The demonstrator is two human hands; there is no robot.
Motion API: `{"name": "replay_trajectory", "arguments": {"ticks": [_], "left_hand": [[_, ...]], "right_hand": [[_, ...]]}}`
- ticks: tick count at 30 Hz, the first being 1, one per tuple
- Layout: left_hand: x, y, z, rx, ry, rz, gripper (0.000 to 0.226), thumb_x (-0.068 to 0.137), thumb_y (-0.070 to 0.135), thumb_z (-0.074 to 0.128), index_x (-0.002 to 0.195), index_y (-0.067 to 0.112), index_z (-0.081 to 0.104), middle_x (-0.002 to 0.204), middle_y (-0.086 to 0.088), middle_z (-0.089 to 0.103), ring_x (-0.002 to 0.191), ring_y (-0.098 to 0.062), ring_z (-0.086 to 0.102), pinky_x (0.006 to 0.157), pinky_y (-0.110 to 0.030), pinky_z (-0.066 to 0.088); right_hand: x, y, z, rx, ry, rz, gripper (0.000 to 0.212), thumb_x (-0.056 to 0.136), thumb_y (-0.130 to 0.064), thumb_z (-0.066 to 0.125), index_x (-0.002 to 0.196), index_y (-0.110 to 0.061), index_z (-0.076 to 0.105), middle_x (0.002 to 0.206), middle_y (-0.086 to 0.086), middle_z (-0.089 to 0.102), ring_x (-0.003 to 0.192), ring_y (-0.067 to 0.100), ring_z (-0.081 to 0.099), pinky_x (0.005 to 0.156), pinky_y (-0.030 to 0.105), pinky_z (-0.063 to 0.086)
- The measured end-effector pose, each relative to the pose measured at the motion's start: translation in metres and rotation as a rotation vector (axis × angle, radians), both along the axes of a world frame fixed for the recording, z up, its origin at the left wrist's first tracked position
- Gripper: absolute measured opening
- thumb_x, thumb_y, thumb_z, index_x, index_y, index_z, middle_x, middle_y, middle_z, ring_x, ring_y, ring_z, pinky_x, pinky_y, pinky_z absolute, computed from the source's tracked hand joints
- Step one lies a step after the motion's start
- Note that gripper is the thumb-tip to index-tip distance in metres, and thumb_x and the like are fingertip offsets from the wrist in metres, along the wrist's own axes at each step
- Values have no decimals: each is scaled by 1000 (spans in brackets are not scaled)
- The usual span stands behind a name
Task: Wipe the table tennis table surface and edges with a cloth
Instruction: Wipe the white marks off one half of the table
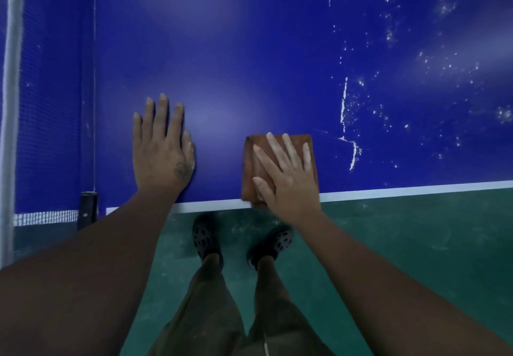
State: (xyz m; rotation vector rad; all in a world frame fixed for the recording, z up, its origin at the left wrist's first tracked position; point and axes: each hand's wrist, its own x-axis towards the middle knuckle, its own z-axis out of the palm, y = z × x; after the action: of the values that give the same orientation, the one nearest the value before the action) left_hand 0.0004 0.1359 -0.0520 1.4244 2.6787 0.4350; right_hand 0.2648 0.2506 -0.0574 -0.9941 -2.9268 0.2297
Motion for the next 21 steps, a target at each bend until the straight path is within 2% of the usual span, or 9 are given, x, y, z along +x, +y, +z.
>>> {"name": "replay_trajectory", "arguments": {"ticks": [2,6,8,10,12,13,18,21], "left_hand": [[17,1,1,30,3,6,55,118,33,39,166,7,43,177,-18,32,167,-40,22,136,-60,13],[69,22,7,115,-14,-28,51,115,34,50,160,9,53,173,-18,39,164,-42,30,135,-61,17],[93,45,10,87,-47,0,55,116,38,46,165,11,47,176,-16,33,166,-40,24,136,-58,12],[116,66,12,-27,-73,67,62,117,46,33,173,18,31,182,-13,17,169,-38,9,137,-56,4],[132,76,7,-100,-59,149,65,118,51,25,176,22,17,184,-10,4,170,-36,-1,137,-56,-1],[137,78,3,-103,-48,173,66,117,52,24,176,22,16,184,-10,3,170,-36,-1,137,-56,-2],[138,79,-3,-60,-7,199,65,116,52,30,174,22,27,183,-9,14,170,-36,7,137,-56,5],[139,81,0,-72,-11,207,64,116,50,30,174,22,28,183,-9,16,170,-35,8,137,-55,5]], "right_hand": [[36,22,0,11,-19,5,60,111,-56,42,165,-31,41,180,-2,18,167,28,12,128,69,13],[110,73,6,40,-96,-152,64,111,-59,30,169,-33,31,181,-5,11,168,25,7,129,68,11],[133,91,9,35,-114,-218,64,112,-58,28,169,-28,32,181,-2,12,168,27,7,129,69,10],[141,97,10,26,-117,-235,64,113,-55,29,169,-24,33,181,2,12,168,30,5,129,70,8],[133,91,9,23,-96,-227,63,113,-53,32,169,-23,32,181,4,10,168,30,3,130,69,7],[125,86,7,22,-77,-216,63,113,-52,34,169,-23,32,181,4,10,168,30,3,130,69,5],[83,62,-3,2,3,-79,61,114,-53,37,169,-27,32,181,3,12,168,29,5,132,64,4],[102,72,-5,-32,10,28,60,113,-54,38,168,-29,33,181,0,12,168,27,6,133,62,7]]}}
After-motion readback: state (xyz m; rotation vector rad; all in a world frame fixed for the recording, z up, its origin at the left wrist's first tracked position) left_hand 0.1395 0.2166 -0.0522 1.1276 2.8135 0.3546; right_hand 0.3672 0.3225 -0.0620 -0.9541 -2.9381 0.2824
